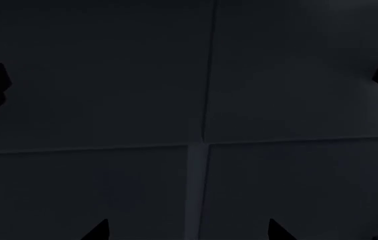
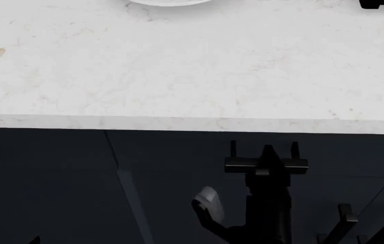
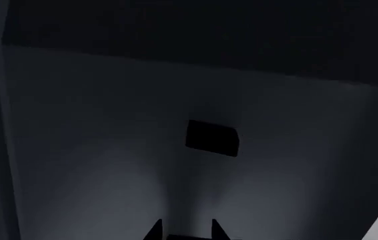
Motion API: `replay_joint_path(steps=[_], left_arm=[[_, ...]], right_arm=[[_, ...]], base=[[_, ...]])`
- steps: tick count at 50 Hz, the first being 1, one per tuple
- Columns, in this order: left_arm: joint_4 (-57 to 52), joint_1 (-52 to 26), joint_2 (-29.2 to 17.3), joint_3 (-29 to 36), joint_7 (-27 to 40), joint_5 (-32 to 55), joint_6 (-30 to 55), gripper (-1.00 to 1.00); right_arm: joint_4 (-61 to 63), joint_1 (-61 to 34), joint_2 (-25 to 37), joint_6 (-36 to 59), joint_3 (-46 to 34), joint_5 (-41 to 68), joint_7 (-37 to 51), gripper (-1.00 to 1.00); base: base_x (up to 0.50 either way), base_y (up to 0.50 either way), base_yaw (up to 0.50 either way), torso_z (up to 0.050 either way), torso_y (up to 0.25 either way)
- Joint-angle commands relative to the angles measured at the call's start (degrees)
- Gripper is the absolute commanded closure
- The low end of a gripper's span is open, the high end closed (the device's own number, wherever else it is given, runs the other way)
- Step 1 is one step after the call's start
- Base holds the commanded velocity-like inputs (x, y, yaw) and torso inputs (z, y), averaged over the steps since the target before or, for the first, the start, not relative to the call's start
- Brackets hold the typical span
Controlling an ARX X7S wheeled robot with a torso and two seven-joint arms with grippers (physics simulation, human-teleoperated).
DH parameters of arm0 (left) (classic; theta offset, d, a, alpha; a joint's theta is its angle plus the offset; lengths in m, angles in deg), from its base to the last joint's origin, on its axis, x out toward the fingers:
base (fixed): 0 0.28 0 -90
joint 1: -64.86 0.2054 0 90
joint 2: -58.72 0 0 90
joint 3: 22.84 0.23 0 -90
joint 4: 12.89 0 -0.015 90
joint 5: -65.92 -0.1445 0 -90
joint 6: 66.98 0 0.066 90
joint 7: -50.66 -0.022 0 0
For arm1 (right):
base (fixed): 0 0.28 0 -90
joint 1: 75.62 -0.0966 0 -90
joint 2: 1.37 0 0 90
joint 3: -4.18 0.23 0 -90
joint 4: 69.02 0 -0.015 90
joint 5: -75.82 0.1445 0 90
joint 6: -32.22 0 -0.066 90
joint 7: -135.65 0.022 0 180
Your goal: Open the right drawer.
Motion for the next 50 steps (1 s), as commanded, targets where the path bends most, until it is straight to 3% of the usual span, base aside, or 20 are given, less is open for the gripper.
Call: replay_joint_path(steps=[1, 13, 38, 50], left_arm=[[0.2, -0.1, -0.1, 0.2, 0.2, 0.0, -0.1, -1.0], [0.5, -0.4, -0.1, 0.5, 0.4, 0.1, 0.0, -1.0], [0.5, -0.7, -0.4, 0.9, 0.6, 0.6, -0.2, -1.0], [0.4, -0.6, -0.6, 1.1, 0.7, 0.6, -0.3, -1.0]], right_arm=[[0.5, 0.8, 0.5, -2.6, -0.4, 3.0, -1.2, 1.0], [5.0, 2.9, 2.3, -1.1, -0.2, 2.3, -1.3, 1.0], [23.5, 10.1, 9.0, 9.3, -6.1, -7.7, -12.2, 1.0], [29.4, 13.7, 10.9, 12.3, -7.0, -10.3, -13.5, 1.0]], base=[[0.0, 0.0, 0.0, 0.0, 0.0], [0.0, 0.0, 0.0, 0.0, 0.0], [0.0, 0.0, 0.0, 0.0, -0.001], [0.0, 0.0, 0.0, 0.0, 0.0]])
